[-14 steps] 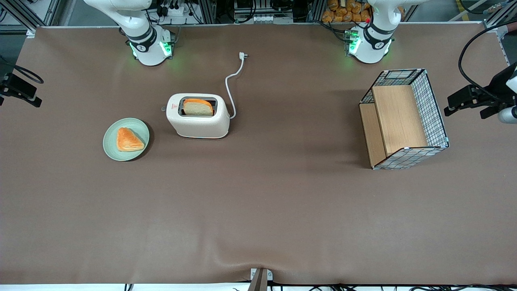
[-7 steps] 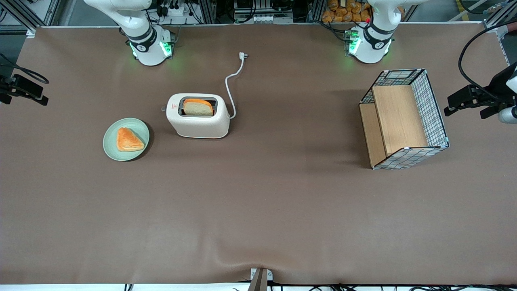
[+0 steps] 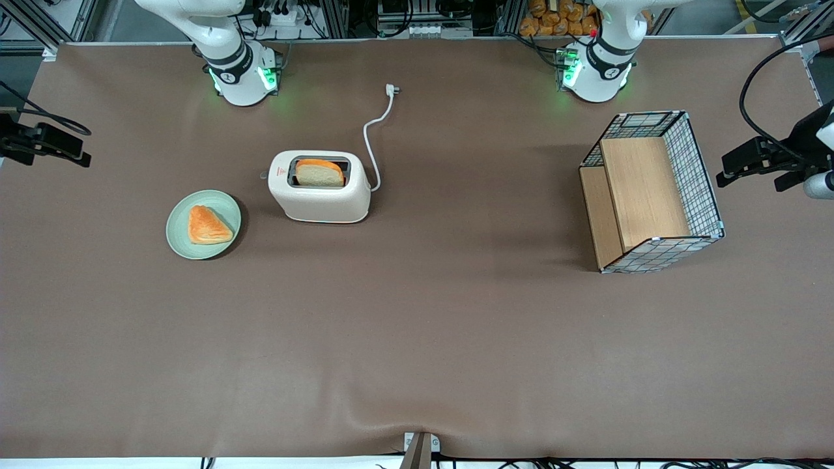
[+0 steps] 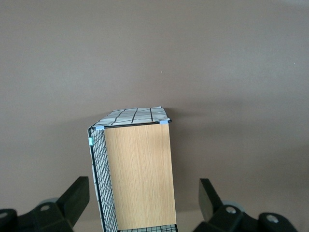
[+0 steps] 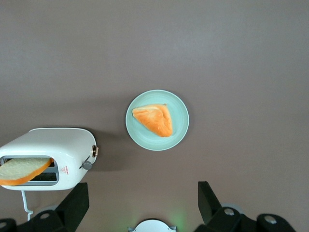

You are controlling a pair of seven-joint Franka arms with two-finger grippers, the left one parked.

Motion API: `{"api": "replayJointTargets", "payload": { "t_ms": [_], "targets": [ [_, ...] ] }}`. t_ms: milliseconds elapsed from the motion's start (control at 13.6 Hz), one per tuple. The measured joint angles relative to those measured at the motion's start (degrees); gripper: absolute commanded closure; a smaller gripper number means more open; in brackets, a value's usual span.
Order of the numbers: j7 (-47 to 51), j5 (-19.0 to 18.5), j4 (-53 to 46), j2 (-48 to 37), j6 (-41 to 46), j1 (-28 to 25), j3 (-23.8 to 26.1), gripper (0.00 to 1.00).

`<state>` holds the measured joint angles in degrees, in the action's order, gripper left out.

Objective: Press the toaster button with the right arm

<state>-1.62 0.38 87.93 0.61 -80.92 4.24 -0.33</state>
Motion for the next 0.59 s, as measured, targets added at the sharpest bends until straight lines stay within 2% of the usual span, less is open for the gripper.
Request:
{"api": "replayJointTargets", "payload": {
  "t_ms": [589],
  "targets": [
    [2.1,3.1,6.5,-1.4,0.0,0.0,0.0,0.00]
  ]
}}
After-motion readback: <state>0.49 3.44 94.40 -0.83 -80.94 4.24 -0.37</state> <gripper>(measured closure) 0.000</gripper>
